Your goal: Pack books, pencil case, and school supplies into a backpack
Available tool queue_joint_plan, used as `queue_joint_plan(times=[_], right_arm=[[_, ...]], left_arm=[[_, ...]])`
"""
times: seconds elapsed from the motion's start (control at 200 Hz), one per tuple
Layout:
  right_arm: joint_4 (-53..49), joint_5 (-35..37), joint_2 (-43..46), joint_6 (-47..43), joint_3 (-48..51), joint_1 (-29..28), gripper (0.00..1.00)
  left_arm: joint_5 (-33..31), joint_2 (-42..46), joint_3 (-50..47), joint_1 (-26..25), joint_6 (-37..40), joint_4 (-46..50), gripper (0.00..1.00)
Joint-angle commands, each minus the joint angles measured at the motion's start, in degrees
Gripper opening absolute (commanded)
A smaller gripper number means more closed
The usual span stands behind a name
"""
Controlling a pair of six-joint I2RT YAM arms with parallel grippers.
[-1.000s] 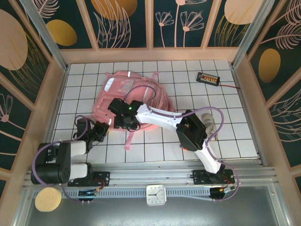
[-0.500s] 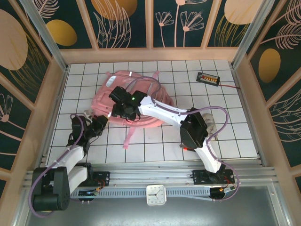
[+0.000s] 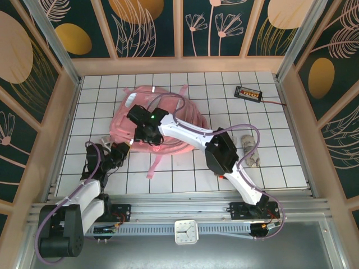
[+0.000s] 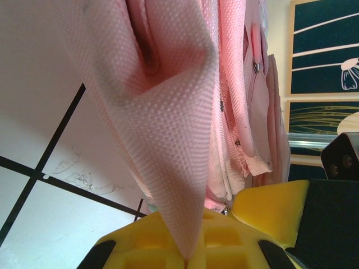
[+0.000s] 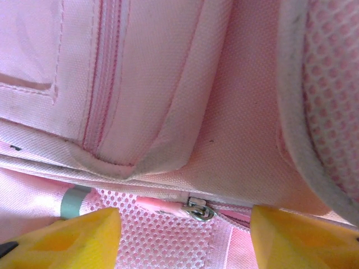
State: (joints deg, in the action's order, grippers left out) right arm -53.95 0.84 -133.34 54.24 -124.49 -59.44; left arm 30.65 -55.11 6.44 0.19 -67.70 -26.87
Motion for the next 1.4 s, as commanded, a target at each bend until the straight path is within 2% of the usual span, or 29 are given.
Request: queue_joint_plan(times=[0.0,0.185,0.235,0.375,0.51,0.711,0.921,1.001,1.181,1.266,1.396], right_arm=[[-3.0,1.8,-2.5,-1.4,-2.2,-0.3,0.62],[-6.6,3.5,-4.6,-3.2,-6.1,-0.8,0.47],[-8.5,4.3,-5.3,-3.7,-7.6,-1.2,0.47],[-9.9,4.0,-4.4,-3.1,-8.0,-1.8,0.52],[-9.4,1.4,-3.5,-1.0,-8.3,-1.3,0.64],[-10.4,1.1,-5.5,-1.5,-8.8,-1.0,0.64],[-14.1,8.8,-7.1,-3.8,-7.8,0.5,0.64],[-14.5,12.2,-3.7,-4.4,-2.2,1.4,0.64],[-10.5,16.0,12.3,-3.8,17.2,3.9,0.58],[-8.9,15.7,16.1,-4.3,17.3,3.0,0.55],[-8.9,10.1,12.8,-4.1,10.4,1.7,0.57]], left_arm=[[2.9,1.0,3.3,-1.0,-1.9,-6.9,0.0],[3.2,0.5,6.5,-2.0,-2.0,-6.9,0.0],[3.2,0.3,7.4,-2.3,-2.0,-6.7,0.0],[3.1,0.0,8.5,-3.1,-1.6,-6.4,0.0],[3.0,0.4,7.8,-4.1,0.1,-5.0,0.0],[2.7,2.3,3.9,-5.4,-1.2,-7.6,0.0],[3.0,3.4,5.0,-6.3,0.1,-6.4,0.0],[2.5,3.5,5.7,-6.3,0.7,-5.1,0.0],[1.8,2.8,5.9,-6.3,1.4,-5.1,0.0],[1.9,2.7,5.8,-6.3,1.7,-4.9,0.0],[1.9,2.6,5.1,-6.3,1.6,-5.2,0.0]])
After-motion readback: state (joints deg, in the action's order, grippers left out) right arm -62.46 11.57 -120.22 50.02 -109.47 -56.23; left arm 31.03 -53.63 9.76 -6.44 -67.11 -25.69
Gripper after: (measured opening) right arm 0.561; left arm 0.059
